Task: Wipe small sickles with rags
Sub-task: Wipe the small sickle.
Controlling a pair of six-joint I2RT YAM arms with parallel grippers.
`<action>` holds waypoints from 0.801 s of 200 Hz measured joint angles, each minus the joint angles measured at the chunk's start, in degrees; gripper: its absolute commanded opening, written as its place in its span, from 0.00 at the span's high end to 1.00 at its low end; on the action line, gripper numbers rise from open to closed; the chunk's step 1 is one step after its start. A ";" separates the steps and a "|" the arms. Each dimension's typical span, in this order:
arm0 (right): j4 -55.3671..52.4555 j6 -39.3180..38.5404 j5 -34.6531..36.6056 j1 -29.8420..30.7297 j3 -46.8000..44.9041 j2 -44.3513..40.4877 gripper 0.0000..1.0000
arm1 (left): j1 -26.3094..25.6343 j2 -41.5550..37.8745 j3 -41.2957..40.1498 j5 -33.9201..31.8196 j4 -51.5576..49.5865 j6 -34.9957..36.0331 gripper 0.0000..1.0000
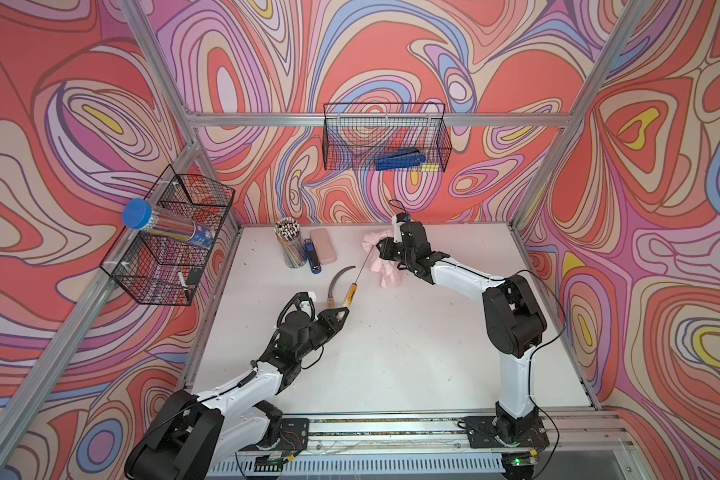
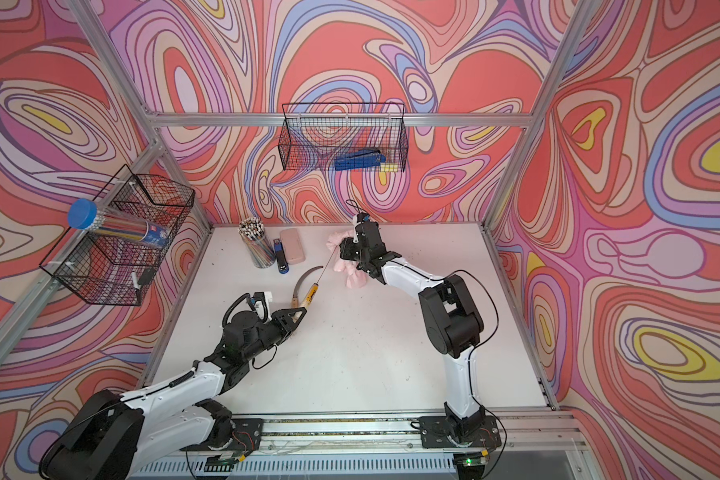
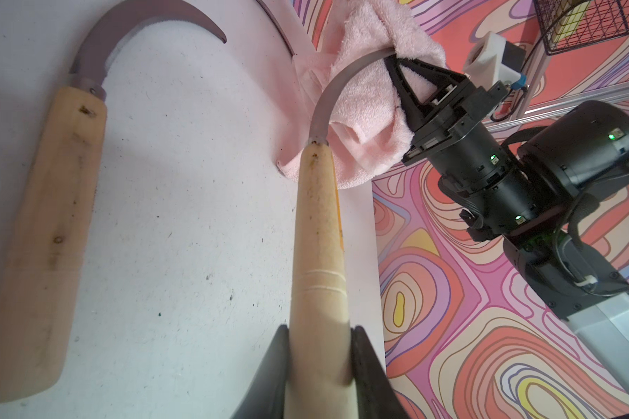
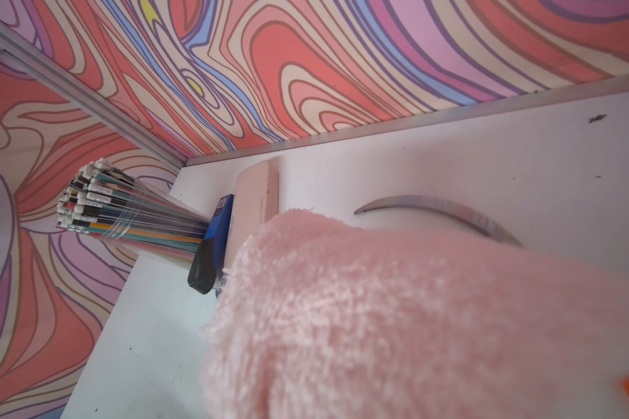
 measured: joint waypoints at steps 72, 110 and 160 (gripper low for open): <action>-5.88 0.55 -2.25 -0.33 6.82 1.25 1.00 | 0.02 -0.46 0.00 -0.74 0.98 0.02 1.00; -11.63 0.31 -3.58 -0.68 13.29 1.25 1.00 | 0.28 -0.79 0.46 -1.20 3.39 0.02 1.00; -17.97 0.13 -3.19 -1.11 17.35 1.60 1.00 | 0.28 -0.81 0.66 -1.33 4.28 0.02 1.00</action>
